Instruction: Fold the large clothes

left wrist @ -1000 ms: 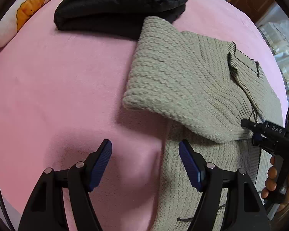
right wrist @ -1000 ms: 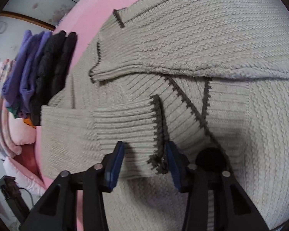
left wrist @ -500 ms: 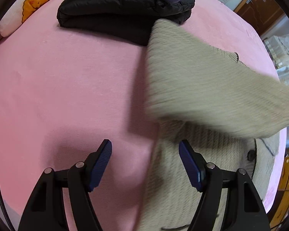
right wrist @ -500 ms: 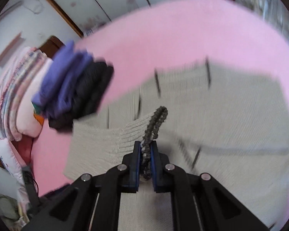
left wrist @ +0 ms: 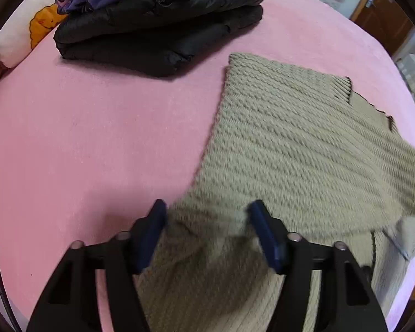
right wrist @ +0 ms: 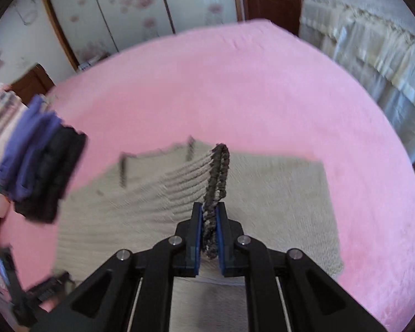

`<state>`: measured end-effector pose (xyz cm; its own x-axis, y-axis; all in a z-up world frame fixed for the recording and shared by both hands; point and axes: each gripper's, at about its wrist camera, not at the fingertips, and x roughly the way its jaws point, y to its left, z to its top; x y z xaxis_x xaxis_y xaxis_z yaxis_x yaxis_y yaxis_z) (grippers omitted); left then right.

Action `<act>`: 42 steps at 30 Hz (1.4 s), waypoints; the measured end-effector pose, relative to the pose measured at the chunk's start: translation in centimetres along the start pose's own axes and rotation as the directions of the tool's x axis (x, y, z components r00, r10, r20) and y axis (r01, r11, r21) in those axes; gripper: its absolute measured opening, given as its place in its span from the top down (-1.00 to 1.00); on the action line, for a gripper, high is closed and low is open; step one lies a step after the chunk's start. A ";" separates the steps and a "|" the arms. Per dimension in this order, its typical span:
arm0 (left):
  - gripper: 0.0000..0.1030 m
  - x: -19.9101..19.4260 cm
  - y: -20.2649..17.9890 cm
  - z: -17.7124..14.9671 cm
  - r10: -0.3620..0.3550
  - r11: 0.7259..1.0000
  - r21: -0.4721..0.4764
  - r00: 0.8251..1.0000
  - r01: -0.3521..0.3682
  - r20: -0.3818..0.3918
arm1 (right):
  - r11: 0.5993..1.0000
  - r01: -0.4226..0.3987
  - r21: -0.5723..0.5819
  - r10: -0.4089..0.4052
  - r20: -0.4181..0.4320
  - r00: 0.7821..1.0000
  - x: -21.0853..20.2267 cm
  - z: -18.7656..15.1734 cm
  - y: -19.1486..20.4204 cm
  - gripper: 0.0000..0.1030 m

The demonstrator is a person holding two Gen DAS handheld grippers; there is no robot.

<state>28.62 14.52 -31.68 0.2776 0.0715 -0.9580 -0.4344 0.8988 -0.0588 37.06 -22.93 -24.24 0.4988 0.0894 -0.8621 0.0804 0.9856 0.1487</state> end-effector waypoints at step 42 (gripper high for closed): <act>-0.46 1.0 -4.0 2.5 0.068 0.994 0.092 0.997 -0.067 -0.018 | 0.995 0.091 -0.039 -0.094 -0.099 0.991 6.6 1.1 -2.8 0.45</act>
<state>32.80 12.11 -31.70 0.2320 0.1251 -0.9646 -0.3717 0.9279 0.0310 41.08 -25.23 -29.79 0.4013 0.0100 -0.9159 0.0920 0.9944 0.0511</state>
